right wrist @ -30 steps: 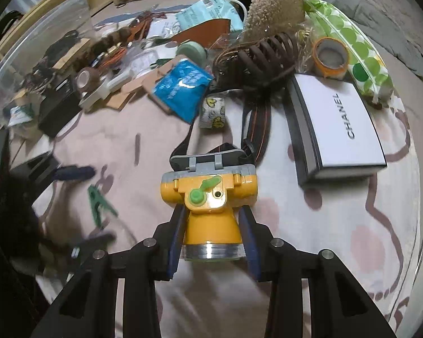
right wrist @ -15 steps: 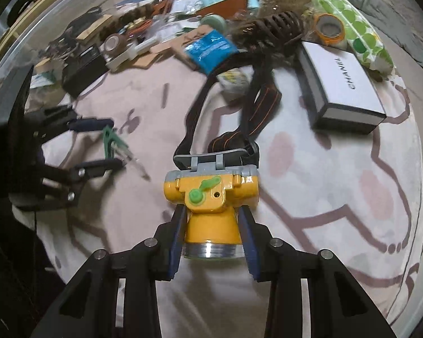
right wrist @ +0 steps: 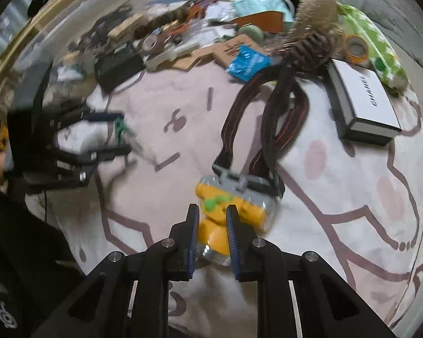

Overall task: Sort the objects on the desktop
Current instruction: 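Lift the headlamp with its black strap using the right tool, then close the left tool on the green clothespin while the right tool holds the headlamp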

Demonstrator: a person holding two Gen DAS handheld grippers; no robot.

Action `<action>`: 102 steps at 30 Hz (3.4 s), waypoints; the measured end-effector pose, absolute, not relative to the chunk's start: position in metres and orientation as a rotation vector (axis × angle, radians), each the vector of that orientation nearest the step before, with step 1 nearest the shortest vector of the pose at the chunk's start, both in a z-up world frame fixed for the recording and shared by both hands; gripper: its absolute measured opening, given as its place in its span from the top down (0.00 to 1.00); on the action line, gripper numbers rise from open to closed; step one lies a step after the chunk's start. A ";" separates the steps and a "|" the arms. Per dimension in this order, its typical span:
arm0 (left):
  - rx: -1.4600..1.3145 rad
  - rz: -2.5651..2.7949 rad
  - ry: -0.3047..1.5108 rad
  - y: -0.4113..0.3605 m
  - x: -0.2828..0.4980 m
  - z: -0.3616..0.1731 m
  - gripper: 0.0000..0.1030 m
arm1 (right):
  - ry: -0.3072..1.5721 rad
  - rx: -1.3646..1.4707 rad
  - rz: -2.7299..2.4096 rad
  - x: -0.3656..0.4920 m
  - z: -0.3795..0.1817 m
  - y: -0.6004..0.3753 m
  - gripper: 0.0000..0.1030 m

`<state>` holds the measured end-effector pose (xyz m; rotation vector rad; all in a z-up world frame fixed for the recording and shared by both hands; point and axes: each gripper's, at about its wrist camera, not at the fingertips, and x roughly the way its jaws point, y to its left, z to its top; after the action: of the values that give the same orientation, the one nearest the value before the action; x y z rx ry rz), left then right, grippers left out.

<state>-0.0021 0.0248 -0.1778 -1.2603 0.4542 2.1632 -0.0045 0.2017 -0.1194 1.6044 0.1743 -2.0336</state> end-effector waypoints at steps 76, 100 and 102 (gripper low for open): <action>-1.346 2.168 0.428 0.028 -0.010 -0.198 0.47 | -0.016 1.519 -2.288 -0.037 -0.076 0.183 0.58; -1.126 2.410 0.252 0.013 -0.033 -0.093 0.48 | 0.052 1.303 -2.445 -0.043 -0.028 0.175 0.58; -1.096 2.444 0.230 0.007 -0.036 -0.078 0.48 | 0.049 1.265 -2.452 -0.043 -0.018 0.168 0.58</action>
<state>-0.0355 0.0073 -0.0776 -1.0956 0.2296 2.4445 -0.0433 0.1683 -0.0185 1.2651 0.0495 -2.4520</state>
